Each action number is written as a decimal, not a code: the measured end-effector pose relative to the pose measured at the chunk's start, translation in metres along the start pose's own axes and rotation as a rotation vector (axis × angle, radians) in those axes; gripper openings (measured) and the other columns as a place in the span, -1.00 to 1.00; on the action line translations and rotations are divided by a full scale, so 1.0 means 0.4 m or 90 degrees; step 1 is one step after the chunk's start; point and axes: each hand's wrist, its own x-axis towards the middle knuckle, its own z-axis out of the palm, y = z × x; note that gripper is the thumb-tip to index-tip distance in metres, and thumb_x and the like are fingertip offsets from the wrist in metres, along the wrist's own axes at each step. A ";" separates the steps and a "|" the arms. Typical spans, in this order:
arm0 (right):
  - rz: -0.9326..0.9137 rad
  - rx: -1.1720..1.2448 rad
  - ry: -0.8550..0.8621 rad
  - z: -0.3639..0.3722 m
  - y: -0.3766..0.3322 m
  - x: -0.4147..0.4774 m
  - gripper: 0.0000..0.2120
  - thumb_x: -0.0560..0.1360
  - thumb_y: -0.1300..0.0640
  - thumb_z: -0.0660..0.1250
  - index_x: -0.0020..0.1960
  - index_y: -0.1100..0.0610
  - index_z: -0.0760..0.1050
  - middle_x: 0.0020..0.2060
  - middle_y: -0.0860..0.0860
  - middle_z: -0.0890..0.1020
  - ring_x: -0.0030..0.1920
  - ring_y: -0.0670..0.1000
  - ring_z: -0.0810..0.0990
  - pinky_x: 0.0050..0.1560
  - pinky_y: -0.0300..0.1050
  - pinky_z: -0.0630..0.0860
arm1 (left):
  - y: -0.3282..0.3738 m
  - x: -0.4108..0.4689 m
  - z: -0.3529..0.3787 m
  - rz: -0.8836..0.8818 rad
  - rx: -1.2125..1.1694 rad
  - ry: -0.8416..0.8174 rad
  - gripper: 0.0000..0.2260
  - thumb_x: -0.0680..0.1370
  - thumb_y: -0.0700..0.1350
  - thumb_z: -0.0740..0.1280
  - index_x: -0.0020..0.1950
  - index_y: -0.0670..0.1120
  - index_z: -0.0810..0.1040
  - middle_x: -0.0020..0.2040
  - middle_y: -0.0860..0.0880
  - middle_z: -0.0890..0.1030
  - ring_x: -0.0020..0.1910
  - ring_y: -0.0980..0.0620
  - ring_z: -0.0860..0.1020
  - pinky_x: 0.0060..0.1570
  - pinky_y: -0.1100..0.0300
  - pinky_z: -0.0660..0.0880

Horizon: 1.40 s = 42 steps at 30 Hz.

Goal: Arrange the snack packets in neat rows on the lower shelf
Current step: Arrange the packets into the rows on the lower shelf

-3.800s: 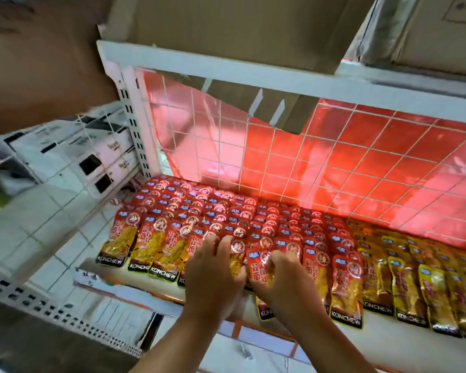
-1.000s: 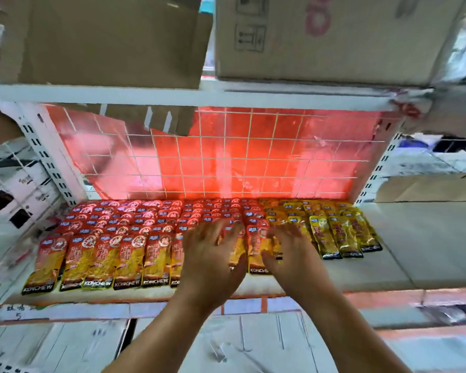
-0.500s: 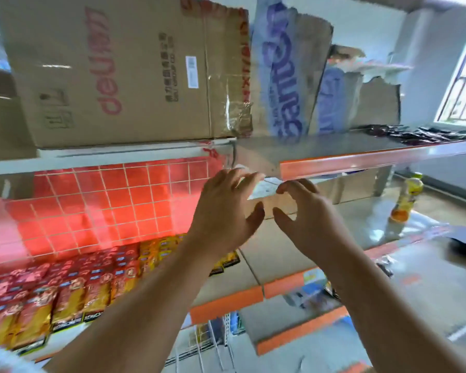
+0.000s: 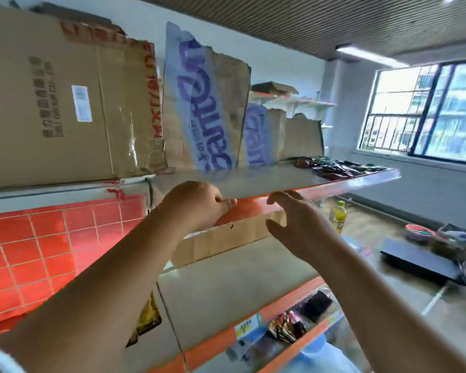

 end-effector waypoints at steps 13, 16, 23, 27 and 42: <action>0.076 -0.122 -0.051 0.004 0.311 0.330 -0.79 0.55 -0.10 0.37 0.13 -0.06 0.57 0.00 -0.01 0.60 -0.02 0.10 0.59 -0.08 -0.09 0.45 | 0.110 0.319 -0.028 0.137 0.109 -0.325 -0.62 0.65 0.19 0.27 0.47 0.28 0.46 0.42 0.15 0.51 0.35 0.04 0.48 0.33 0.11 0.41; 0.160 -0.159 -0.096 -0.008 0.423 0.399 -0.75 0.53 -0.15 0.38 0.14 -0.06 0.55 0.03 0.01 0.64 -0.04 0.09 0.59 -0.08 -0.10 0.46 | 0.143 0.370 -0.031 0.159 0.196 -0.369 -0.55 0.64 0.19 0.29 0.54 0.29 0.37 0.46 0.10 0.47 0.39 0.00 0.47 0.26 0.16 0.40; 0.280 -0.263 -0.256 -0.046 0.584 0.524 -0.57 0.48 -0.08 0.41 0.30 0.04 0.51 0.16 0.09 0.62 0.15 0.16 0.60 0.19 0.03 0.55 | 0.197 0.483 -0.039 0.107 0.145 -0.474 -0.58 0.59 0.18 0.40 0.44 0.22 0.51 -0.05 0.16 0.60 0.01 0.10 0.62 0.01 0.14 0.61; 0.262 -0.302 -0.279 -0.028 0.629 0.563 -0.69 0.49 -0.04 0.35 0.18 0.05 0.58 0.03 0.08 0.64 0.05 0.16 0.63 0.12 0.04 0.59 | 0.232 0.537 -0.017 0.094 0.116 -0.475 -0.57 0.59 0.20 0.39 0.45 0.24 0.49 0.19 0.16 0.60 0.06 0.10 0.63 0.12 0.06 0.62; -0.179 0.028 -0.293 -0.021 0.659 0.713 -0.86 0.56 0.22 0.35 0.08 0.12 0.64 -0.12 -0.05 0.62 -0.11 -0.06 0.57 -0.07 -0.26 0.51 | 0.419 0.823 0.124 0.045 0.064 -0.162 -0.82 0.46 0.13 0.52 -0.10 0.06 0.64 -0.14 0.03 0.65 -0.12 0.00 0.62 -0.20 0.10 0.52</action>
